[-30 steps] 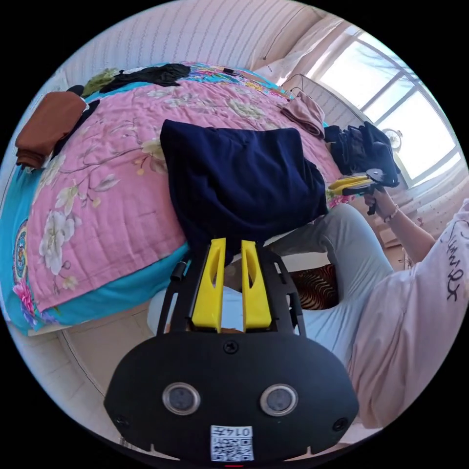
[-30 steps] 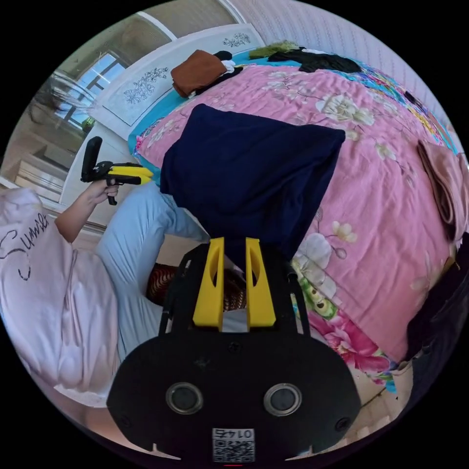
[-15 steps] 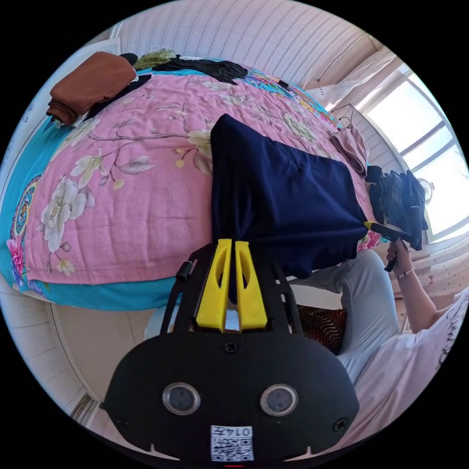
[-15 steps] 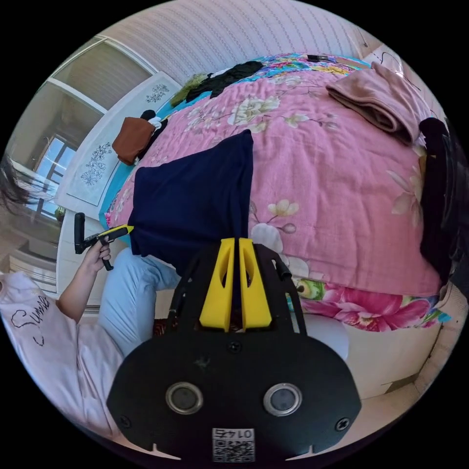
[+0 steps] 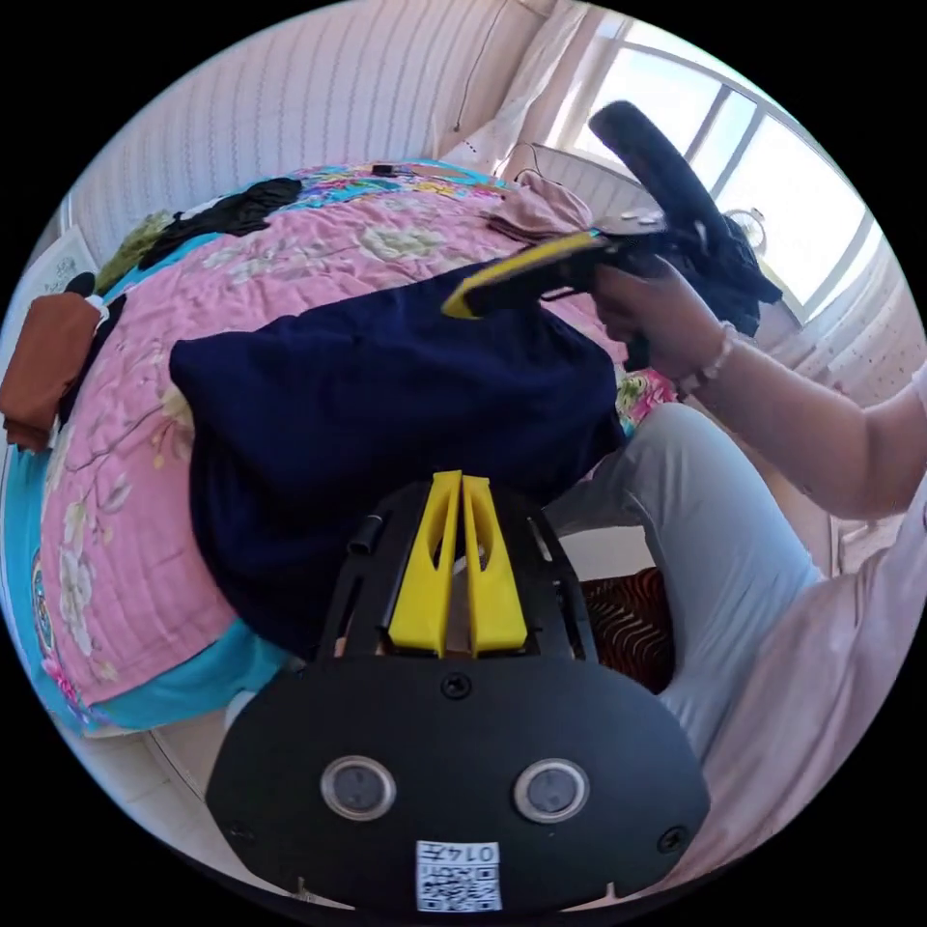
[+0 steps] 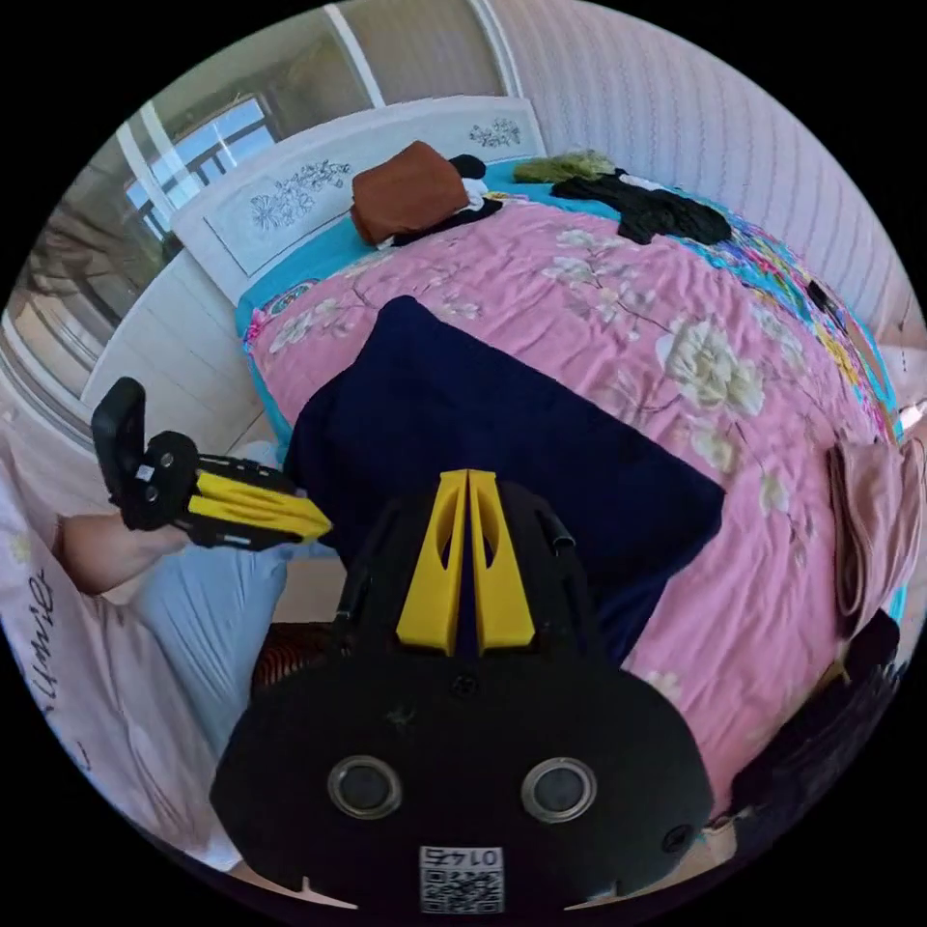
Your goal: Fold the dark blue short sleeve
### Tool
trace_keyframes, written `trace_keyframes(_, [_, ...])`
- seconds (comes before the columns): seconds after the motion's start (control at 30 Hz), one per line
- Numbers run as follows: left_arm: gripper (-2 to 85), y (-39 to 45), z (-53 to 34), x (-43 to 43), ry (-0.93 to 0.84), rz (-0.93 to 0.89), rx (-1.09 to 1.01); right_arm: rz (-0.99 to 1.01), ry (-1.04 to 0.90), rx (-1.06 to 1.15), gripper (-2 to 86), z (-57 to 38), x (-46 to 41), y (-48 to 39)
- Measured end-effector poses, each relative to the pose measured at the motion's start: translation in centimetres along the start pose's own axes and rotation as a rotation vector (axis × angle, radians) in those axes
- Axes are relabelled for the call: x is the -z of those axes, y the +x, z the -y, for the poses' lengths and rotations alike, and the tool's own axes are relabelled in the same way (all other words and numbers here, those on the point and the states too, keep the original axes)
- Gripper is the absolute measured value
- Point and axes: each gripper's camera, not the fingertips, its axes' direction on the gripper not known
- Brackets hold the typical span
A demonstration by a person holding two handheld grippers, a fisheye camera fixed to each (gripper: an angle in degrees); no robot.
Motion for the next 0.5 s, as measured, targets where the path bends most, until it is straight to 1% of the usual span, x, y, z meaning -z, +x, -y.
trace_keyframes(0.03, [-0.9, 0.4, 0.1, -0.8, -0.015, 0.017, -0.004, -0.067, 0.003, 0.038, -0.3, 2.1, -1.2, -0.9])
trace_keyframes(0.07, [-1.0, 0.9, 0.2, -2.8, -0.074, 0.05, -0.017, -0.129, -0.018, 0.057, -0.4, 3.8, -2.8, -1.3])
trace_keyframes(0.1, [-1.0, 1.2, -0.2, -3.8, -0.055, 0.046, -0.031, -0.162, -0.056, 0.062, -0.3, 4.5, -4.0, -1.2])
trace_keyframes(0.13, [-1.0, 1.3, -0.5, -3.7, -0.028, 0.038, -0.022, -0.197, -0.207, 0.064, -0.3, 5.7, -7.3, -0.7])
trace_keyframes(0.17, [-1.0, 1.2, -0.7, -3.6, -0.033, 0.005, 0.004, -0.159, -0.219, 0.033, -0.4, 6.1, -8.8, 0.0])
trace_keyframes(0.2, [-1.0, 1.3, -0.8, -3.3, -0.058, -0.024, 0.011, -0.135, -0.169, 0.024, -0.4, 6.1, -8.5, 0.2])
trace_keyframes(0.27, [-1.0, 2.3, -1.2, -2.5, -0.062, -0.034, -0.02, -0.032, -0.266, 0.001, -0.4, 7.5, -8.0, 1.4])
trace_keyframes(0.3, [-1.0, 2.9, -1.6, -2.2, -0.043, -0.032, -0.028, -0.021, -0.263, 0.011, -0.4, 7.8, -7.5, 1.4])
trace_keyframes(0.33, [-1.0, 3.2, -1.7, -2.3, -0.041, -0.038, -0.029, -0.036, -0.207, 0.017, -0.4, 8.5, -6.5, 1.5])
trace_keyframes(0.4, [-0.9, 4.2, -2.2, -4.7, -0.118, -0.033, -0.032, -0.101, -0.163, 0.018, -0.4, 9.7, -6.1, 1.8])
trace_keyframes(0.43, [-0.9, 4.4, -2.4, -5.4, -0.135, -0.02, -0.038, -0.149, -0.183, 0.01, -0.4, 10.4, -7.3, 2.3])
trace_keyframes(0.47, [-0.9, 4.7, -2.8, -5.5, -0.101, -0.02, -0.044, -0.147, -0.27, 0.013, -0.4, 10.7, -9.6, 3.0])
trace_keyframes(0.5, [-0.8, 4.8, -2.9, -5.3, -0.1, -0.032, -0.013, -0.134, -0.267, 0.007, -0.4, 10.6, -10.2, 3.3])
